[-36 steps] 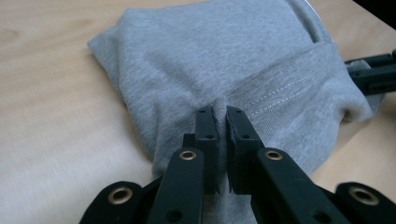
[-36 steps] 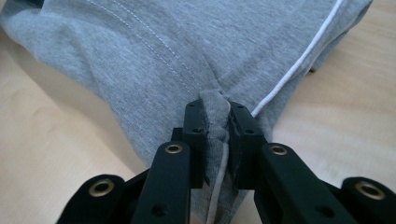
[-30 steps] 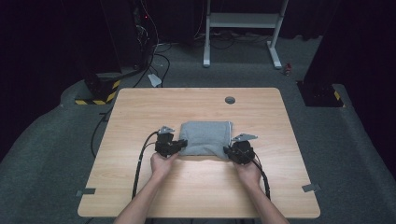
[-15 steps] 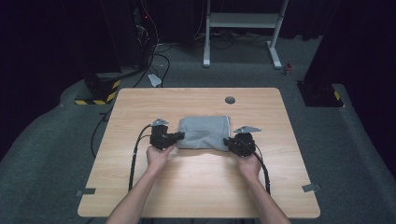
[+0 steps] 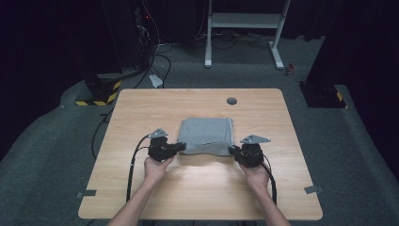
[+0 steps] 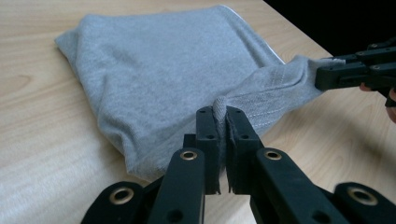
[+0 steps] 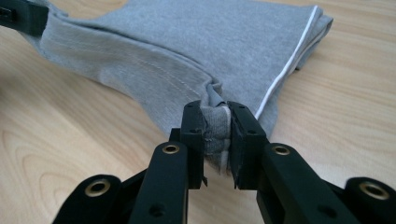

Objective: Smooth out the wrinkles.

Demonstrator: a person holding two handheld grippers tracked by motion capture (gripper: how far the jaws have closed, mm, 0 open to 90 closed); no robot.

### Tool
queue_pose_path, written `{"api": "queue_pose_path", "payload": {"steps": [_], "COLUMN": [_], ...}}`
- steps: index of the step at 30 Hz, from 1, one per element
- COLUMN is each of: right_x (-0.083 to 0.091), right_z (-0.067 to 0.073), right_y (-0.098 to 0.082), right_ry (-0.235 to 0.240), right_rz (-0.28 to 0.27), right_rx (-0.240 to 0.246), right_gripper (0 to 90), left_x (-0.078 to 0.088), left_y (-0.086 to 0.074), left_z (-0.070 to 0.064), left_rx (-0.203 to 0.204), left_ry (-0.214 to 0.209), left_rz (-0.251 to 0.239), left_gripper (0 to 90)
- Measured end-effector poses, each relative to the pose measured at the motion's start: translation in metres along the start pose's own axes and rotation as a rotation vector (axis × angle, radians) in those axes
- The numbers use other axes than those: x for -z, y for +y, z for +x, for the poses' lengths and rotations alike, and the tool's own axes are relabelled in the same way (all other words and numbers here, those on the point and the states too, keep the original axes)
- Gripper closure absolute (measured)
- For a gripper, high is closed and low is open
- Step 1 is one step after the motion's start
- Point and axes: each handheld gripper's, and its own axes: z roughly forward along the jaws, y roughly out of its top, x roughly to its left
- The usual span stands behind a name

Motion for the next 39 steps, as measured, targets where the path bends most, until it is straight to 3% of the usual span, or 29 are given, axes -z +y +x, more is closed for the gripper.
{"api": "queue_pose_path", "payload": {"steps": [5, 8, 13, 19, 25, 27, 32, 34, 36, 39], "right_x": [0.010, 0.013, 0.015, 0.018, 0.025, 0.027, 0.032, 0.037, 0.042, 0.052], "right_z": [0.004, 0.005, 0.010, 0.010, 0.018, 0.019, 0.019, 0.019, 0.017, 0.008], "right_y": [-0.008, -0.014, -0.027, -0.044, -0.053, -0.059, -0.071, -0.074, -0.075, -0.075], "right_ry": [-0.023, -0.005, -0.014, 0.001, 0.002, 0.004, 0.017, 0.020, 0.026, 0.040], "right_rz": [0.007, 0.022, 0.064, 0.086, 0.069, 0.081, 0.094, 0.093, 0.097, 0.078], "right_rx": [0.020, 0.024, 0.058, 0.046, 0.078, 0.052, 0.029, 0.018, 0.010, -0.006], "right_gripper": [80.4, 79.8, 77.1, 76.6, 73.6, 71.3, 65.7, 60.9, 55.9, 52.3], "left_x": [0.004, 0.006, 0.001, 0.002, 0.010, 0.011, 0.018, 0.022, 0.029, 0.042], "left_y": [-0.005, -0.009, -0.025, -0.038, -0.043, -0.046, -0.055, -0.056, -0.055, -0.050], "left_z": [-0.009, -0.014, -0.025, -0.026, -0.034, -0.038, -0.040, -0.038, -0.037, -0.037], "left_rx": [-0.050, -0.074, -0.139, -0.122, -0.154, -0.181, -0.170, -0.119, -0.079, -0.069], "left_ry": [0.004, 0.009, 0.015, 0.011, 0.023, 0.025, 0.016, 0.012, 0.007, -0.009], "left_rz": [0.001, 0.019, 0.078, 0.088, 0.091, 0.112, 0.118, 0.117, 0.104, 0.047], "left_gripper": [85.5, 85.4, 85.2, 85.2, 84.6, 84.2, 81.8, 78.1, 70.8, 65.4]}}
